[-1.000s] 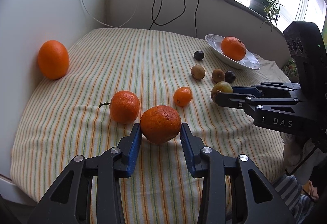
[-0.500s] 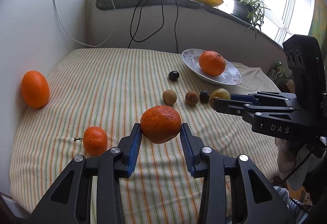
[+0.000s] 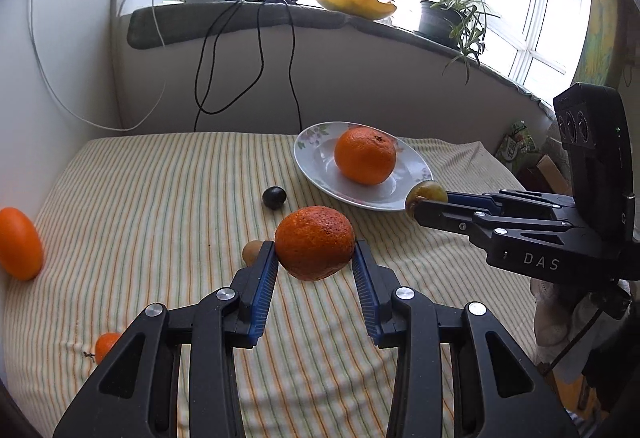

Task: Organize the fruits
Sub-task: 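Carry both fruits to the plate and release them beside the large orange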

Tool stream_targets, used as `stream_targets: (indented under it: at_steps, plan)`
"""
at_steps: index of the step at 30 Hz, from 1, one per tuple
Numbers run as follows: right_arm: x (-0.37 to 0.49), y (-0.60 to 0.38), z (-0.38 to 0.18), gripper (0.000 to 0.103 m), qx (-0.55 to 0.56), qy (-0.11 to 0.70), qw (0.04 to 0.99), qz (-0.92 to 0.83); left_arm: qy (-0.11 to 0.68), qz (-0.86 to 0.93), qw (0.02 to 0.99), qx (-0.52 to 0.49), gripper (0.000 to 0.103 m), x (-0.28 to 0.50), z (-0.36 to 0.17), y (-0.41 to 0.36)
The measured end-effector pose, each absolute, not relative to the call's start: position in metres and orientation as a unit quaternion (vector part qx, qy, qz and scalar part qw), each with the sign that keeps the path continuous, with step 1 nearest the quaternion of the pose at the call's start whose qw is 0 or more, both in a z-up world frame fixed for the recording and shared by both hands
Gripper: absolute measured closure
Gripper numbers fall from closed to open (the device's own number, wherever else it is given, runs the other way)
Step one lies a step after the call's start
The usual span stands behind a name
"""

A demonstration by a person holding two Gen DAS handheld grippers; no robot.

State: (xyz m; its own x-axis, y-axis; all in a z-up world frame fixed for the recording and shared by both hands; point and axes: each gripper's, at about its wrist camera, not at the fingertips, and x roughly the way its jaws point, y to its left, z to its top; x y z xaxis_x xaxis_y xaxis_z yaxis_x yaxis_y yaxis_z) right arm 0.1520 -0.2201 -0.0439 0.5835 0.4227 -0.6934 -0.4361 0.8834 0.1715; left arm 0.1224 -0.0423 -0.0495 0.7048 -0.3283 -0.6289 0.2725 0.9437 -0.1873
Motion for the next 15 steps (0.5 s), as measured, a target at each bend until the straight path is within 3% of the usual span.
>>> stream_targets:
  at_steps: [15]
  plan:
    - [0.205,-0.265,-0.056,0.074,-0.004,0.392,0.901,0.185,0.355,-0.196,0.914,-0.031,0.066,0.181,-0.055,-0.092]
